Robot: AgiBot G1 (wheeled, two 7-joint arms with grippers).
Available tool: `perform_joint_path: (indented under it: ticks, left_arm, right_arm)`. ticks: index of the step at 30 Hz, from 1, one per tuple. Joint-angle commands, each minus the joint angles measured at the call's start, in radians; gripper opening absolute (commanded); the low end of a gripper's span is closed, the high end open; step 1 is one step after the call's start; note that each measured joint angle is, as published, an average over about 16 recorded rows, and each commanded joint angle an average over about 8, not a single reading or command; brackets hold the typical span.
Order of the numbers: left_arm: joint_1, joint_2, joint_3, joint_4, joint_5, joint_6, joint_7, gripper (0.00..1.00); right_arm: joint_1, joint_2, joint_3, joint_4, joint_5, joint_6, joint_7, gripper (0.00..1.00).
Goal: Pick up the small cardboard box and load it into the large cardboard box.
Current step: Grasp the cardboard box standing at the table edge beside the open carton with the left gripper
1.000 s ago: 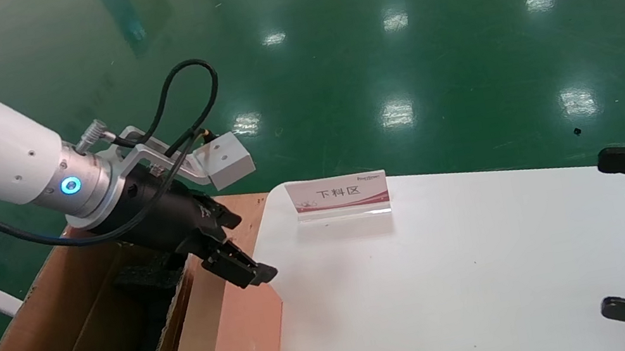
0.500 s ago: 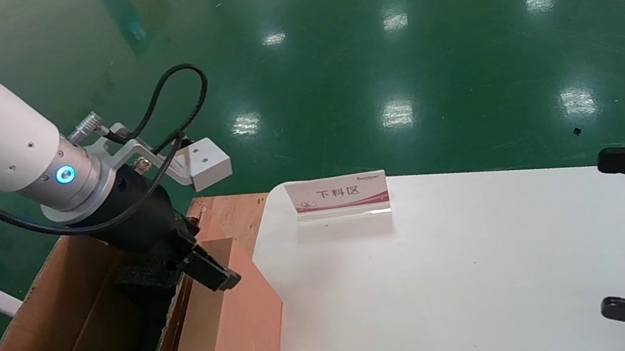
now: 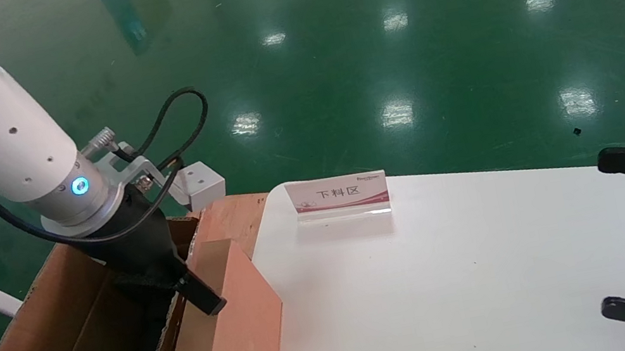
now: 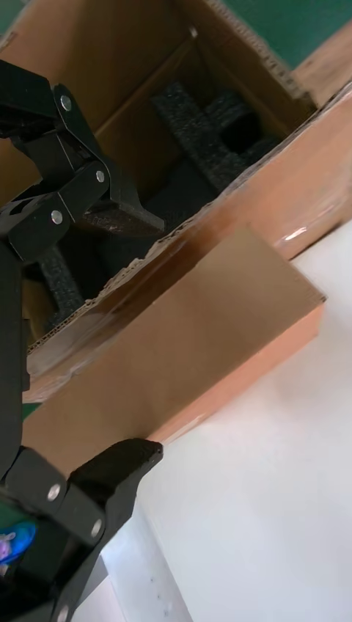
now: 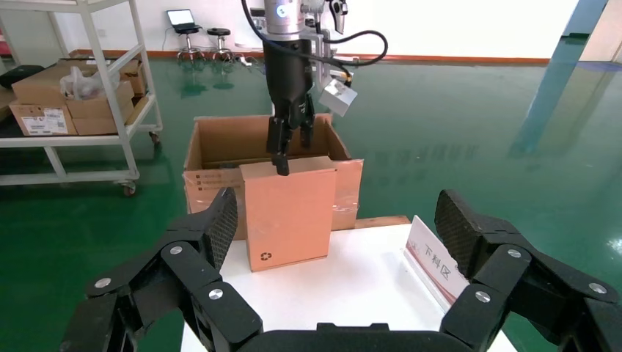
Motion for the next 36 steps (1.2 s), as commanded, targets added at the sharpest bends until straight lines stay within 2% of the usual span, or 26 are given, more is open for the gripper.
perform_joint_path:
  ticks: [1, 11, 22, 36]
  left_arm:
    - [-0.007, 0.008, 0.029, 0.000, -0.005, -0.005, -0.018, 1.00]
    - [-0.023, -0.001, 0.066, -0.002, -0.006, -0.046, -0.047, 1.00]
    - [-0.015, -0.028, 0.080, -0.003, -0.088, -0.040, -0.024, 1.00]
    - [-0.014, -0.028, 0.100, -0.002, -0.102, -0.053, -0.018, 1.00]
  right_arm:
    - [0.000, 0.000, 0.000, 0.000, 0.000, 0.000, 0.000, 1.00]
    - [0.000, 0.000, -0.001, 0.000, 0.001, 0.000, 0.000, 1.00]
    - [0.000, 0.001, -0.002, 0.000, 0.001, 0.001, -0.001, 1.00]
    - [0.001, 0.001, -0.002, 0.000, 0.002, 0.001, -0.001, 1.00]
